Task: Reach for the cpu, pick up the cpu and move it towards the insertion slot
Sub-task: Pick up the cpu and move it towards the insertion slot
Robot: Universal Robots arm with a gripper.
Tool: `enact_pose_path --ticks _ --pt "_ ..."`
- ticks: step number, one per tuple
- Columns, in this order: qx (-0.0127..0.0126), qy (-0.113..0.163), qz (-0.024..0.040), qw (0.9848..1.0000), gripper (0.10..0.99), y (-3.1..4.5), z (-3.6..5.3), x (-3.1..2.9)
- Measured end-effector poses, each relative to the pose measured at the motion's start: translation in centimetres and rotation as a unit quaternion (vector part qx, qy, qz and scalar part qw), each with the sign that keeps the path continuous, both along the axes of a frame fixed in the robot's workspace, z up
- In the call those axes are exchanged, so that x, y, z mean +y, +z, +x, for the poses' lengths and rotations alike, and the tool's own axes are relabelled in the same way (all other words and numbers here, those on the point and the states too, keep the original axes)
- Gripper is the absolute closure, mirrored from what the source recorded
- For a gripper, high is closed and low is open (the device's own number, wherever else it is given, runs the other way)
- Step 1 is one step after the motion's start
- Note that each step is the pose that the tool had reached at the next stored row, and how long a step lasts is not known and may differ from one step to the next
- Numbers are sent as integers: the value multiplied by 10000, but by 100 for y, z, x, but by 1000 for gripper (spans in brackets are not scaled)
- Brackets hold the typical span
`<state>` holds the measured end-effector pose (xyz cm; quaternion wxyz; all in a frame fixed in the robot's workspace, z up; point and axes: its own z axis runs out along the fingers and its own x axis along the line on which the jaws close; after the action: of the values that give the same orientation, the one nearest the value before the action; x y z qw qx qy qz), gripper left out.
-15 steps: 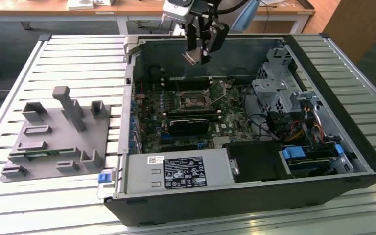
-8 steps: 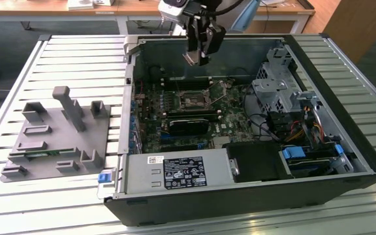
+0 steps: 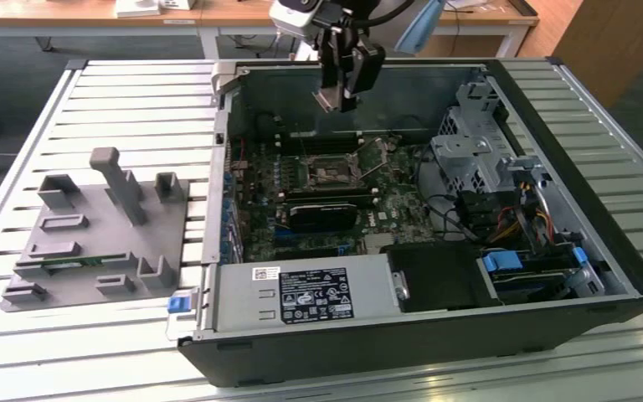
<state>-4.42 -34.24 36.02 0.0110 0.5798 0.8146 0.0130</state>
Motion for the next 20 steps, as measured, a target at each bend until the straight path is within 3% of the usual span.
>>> enact_pose_path --ticks 3,7,11,17,20 --pt "-1 245 1 9997 545 -3 0 0" --pt "0 610 1 9981 545 -6 0 0" --pt "0 969 0 9953 545 -10 0 0" --pt "0 1468 1 9892 545 -12 0 0" --pt "0 1475 1 9891 545 -12 0 0"
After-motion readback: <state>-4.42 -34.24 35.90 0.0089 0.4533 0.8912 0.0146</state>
